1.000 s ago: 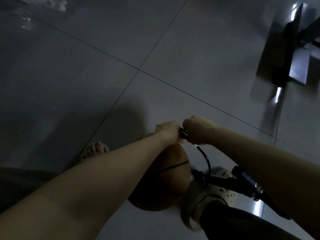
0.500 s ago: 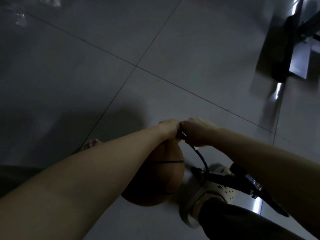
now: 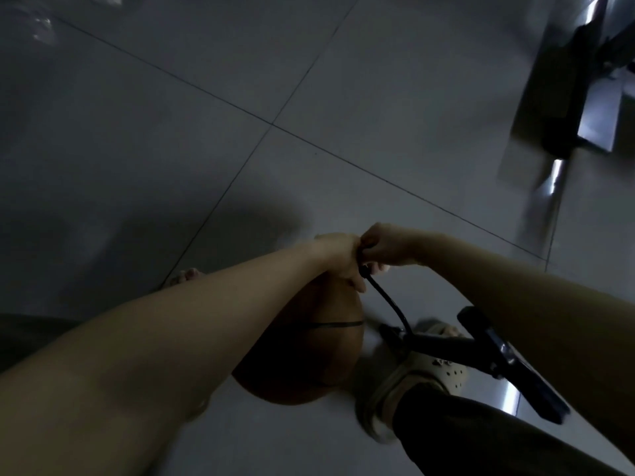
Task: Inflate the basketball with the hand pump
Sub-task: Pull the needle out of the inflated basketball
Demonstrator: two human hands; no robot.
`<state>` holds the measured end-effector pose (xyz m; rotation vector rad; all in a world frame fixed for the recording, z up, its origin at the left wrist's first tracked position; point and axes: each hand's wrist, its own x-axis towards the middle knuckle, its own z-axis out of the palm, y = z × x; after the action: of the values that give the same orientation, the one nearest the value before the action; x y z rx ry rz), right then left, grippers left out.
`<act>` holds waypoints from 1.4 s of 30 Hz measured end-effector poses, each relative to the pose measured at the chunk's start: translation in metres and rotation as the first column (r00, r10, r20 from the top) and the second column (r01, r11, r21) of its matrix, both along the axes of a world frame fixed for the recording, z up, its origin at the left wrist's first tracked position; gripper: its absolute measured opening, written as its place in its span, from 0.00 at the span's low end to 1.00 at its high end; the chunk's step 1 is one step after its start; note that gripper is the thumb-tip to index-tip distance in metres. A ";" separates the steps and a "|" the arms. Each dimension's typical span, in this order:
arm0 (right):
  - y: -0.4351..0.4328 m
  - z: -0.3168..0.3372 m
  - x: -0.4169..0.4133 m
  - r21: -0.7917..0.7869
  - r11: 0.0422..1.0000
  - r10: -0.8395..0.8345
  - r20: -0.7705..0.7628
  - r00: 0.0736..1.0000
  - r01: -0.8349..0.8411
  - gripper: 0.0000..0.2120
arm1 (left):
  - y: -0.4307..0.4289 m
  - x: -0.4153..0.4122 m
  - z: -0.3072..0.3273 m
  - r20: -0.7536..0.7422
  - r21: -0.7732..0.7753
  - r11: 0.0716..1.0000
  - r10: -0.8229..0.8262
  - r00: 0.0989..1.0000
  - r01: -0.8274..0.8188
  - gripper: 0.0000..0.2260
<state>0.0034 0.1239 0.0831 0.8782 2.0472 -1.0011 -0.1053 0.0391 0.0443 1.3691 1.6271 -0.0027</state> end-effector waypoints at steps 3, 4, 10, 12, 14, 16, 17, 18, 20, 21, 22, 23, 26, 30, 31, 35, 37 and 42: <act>0.003 0.000 -0.001 -0.056 0.997 -0.063 -0.057 0.996 0.060 0.10 | -0.016 -0.016 0.006 -0.053 -0.018 0.997 0.072 0.996 -0.074 0.29; 0.008 0.002 -0.002 -0.049 0.995 -0.094 -0.068 0.993 0.090 0.10 | -0.025 -0.020 0.006 -0.069 -0.038 0.993 0.110 0.992 -0.113 0.29; 0.053 0.031 -0.003 0.020 0.979 -0.200 -0.143 0.969 0.204 0.06 | -0.057 -0.021 0.003 -0.094 0.198 0.951 0.259 0.961 -0.237 0.20; 0.040 0.030 -0.004 0.016 0.992 -0.122 -0.052 0.991 0.123 0.05 | -0.059 -0.027 0.010 -0.158 0.275 0.947 0.211 0.965 -0.162 0.16; 0.019 0.029 -0.009 -0.017 0.999 -0.033 0.059 0.998 0.034 0.05 | -0.059 -0.035 0.020 -0.227 0.258 0.965 0.105 0.968 -0.044 0.14; -0.002 0.033 -0.017 -0.087 0.996 0.030 0.100 0.995 -0.021 0.05 | -0.056 -0.045 0.032 -0.258 0.165 0.985 -0.008 0.966 0.052 0.13; -0.012 0.035 -0.022 -0.124 0.992 0.042 0.093 0.995 -0.030 0.07 | -0.054 -0.050 0.038 -0.276 0.100 0.990 -0.069 0.959 0.100 0.12; -0.022 0.038 -0.027 -0.155 0.987 0.050 0.082 0.995 -0.037 0.08 | -0.053 -0.055 0.042 -0.299 0.031 0.987 -0.142 0.944 0.158 0.12; -0.048 0.043 -0.039 -0.159 0.985 0.069 0.046 0.997 -0.061 0.11 | -0.055 -0.064 0.043 -0.334 -0.076 0.964 -0.265 0.905 0.255 0.14; -0.064 0.045 -0.044 -0.125 0.988 0.092 0.019 0.996 -0.089 0.13 | -0.058 -0.070 0.043 -0.350 -0.115 0.953 -0.302 0.887 0.279 0.17; -0.079 0.044 -0.048 -0.079 0.988 0.129 -0.016 0.992 -0.130 0.15 | -0.061 -0.076 0.041 -0.358 -0.138 0.948 -0.317 0.878 0.286 0.20; -0.094 0.045 -0.049 -0.037 0.986 0.159 -0.061 0.985 -0.162 0.18 | -0.063 -0.083 0.038 -0.352 -0.152 0.949 -0.313 0.882 0.277 0.21; -0.131 0.037 -0.048 0.030 0.987 0.162 -0.191 0.968 -0.159 0.23 | -0.068 -0.102 0.026 -0.281 -0.178 0.975 -0.183 0.942 0.136 0.22; -0.142 0.022 -0.047 0.105 0.994 0.056 -0.207 0.977 -0.035 0.27 | -0.072 -0.110 0.029 -0.252 -0.183 0.982 -0.093 0.963 0.047 0.19; -0.144 0.025 -0.047 0.097 0.995 0.051 -0.214 0.976 -0.031 0.26 | -0.073 -0.110 0.031 -0.248 -0.183 0.983 -0.081 0.965 0.036 0.19; -0.146 0.030 -0.042 0.070 0.997 0.000 -0.247 0.969 0.018 0.28 | -0.075 -0.108 0.033 -0.239 -0.209 0.978 -0.048 0.970 -0.003 0.19; -0.146 0.027 -0.040 0.082 0.997 0.013 -0.231 0.973 0.006 0.29 | -0.076 -0.109 0.033 -0.230 -0.211 0.977 -0.021 0.973 -0.028 0.19; -0.145 0.025 -0.042 0.088 0.996 0.032 -0.205 0.978 -0.014 0.29 | -0.078 -0.111 0.036 -0.164 -0.237 0.963 0.092 0.982 -0.130 0.19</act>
<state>-0.0391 -0.0212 0.1081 0.8209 2.2846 -1.0345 -0.2163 -0.0392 0.0808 1.1072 1.7634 -0.2416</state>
